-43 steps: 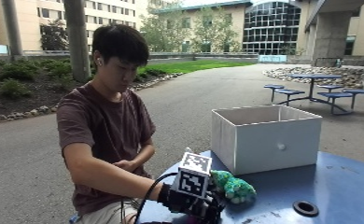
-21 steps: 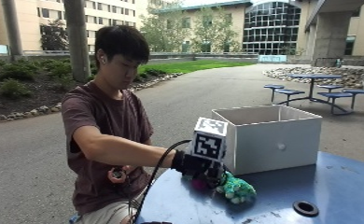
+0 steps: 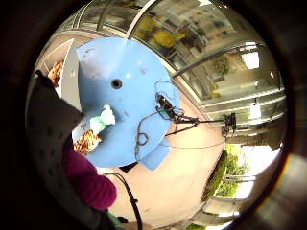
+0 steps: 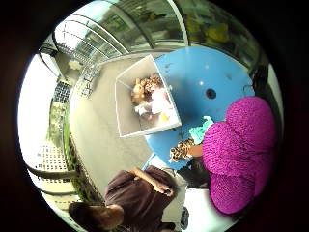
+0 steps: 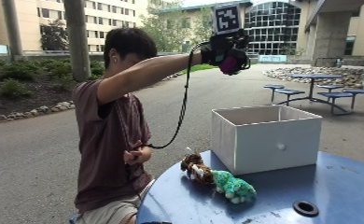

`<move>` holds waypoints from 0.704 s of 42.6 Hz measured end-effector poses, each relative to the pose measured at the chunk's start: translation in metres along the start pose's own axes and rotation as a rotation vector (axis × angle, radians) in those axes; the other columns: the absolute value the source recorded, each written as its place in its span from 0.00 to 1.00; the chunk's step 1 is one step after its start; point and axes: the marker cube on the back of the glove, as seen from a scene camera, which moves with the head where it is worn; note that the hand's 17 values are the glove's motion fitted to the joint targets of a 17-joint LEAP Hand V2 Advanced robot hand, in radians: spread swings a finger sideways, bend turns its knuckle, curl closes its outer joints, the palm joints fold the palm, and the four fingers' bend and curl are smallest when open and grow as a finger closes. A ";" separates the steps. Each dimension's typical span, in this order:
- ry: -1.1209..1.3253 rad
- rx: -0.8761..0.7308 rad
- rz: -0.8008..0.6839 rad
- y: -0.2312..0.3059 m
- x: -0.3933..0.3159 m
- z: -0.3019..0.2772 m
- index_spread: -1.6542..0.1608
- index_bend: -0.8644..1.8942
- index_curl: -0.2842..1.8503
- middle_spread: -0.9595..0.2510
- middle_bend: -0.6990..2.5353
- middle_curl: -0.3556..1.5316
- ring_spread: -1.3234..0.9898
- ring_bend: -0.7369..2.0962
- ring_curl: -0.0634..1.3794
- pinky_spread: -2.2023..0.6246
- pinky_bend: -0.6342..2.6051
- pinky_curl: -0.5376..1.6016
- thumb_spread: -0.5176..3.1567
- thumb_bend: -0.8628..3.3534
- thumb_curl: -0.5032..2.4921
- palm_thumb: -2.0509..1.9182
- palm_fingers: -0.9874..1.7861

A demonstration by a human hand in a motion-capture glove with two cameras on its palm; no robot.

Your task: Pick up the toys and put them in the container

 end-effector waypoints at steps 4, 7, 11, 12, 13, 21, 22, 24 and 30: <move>-0.094 0.035 0.004 -0.026 -0.051 -0.032 0.80 0.70 0.43 0.60 0.60 0.60 0.40 0.71 0.50 0.64 0.51 0.49 0.29 0.23 0.48 0.67 0.72; -0.040 0.054 -0.076 -0.043 -0.084 -0.040 0.80 0.70 0.44 0.60 0.60 0.60 0.40 0.72 0.51 0.64 0.51 0.49 0.28 0.23 0.49 0.67 0.72; -0.025 0.063 -0.153 -0.065 -0.119 -0.039 0.80 0.70 0.45 0.61 0.60 0.61 0.40 0.72 0.51 0.64 0.51 0.49 0.27 0.22 0.49 0.67 0.72; -0.029 0.060 -0.168 -0.069 -0.129 -0.037 0.79 0.70 0.45 0.61 0.61 0.61 0.40 0.72 0.51 0.64 0.51 0.49 0.26 0.22 0.50 0.67 0.72; -0.032 0.056 -0.181 -0.074 -0.139 -0.035 0.79 0.69 0.46 0.61 0.60 0.61 0.40 0.72 0.51 0.64 0.51 0.49 0.26 0.22 0.50 0.67 0.72; -0.069 0.027 -0.281 -0.124 -0.215 0.001 0.79 0.69 0.48 0.61 0.61 0.62 0.40 0.72 0.52 0.64 0.51 0.50 0.24 0.22 0.51 0.68 0.72; -0.079 0.021 -0.287 -0.131 -0.228 0.006 0.79 0.69 0.48 0.61 0.61 0.62 0.40 0.72 0.52 0.64 0.51 0.50 0.24 0.22 0.51 0.68 0.71; -0.085 0.007 -0.286 -0.143 -0.249 0.017 0.79 0.68 0.48 0.61 0.61 0.63 0.40 0.72 0.52 0.64 0.51 0.50 0.24 0.21 0.52 0.68 0.71; -0.081 -0.021 -0.281 -0.169 -0.291 0.043 0.78 0.68 0.50 0.61 0.61 0.63 0.40 0.72 0.52 0.64 0.51 0.50 0.23 0.21 0.52 0.68 0.71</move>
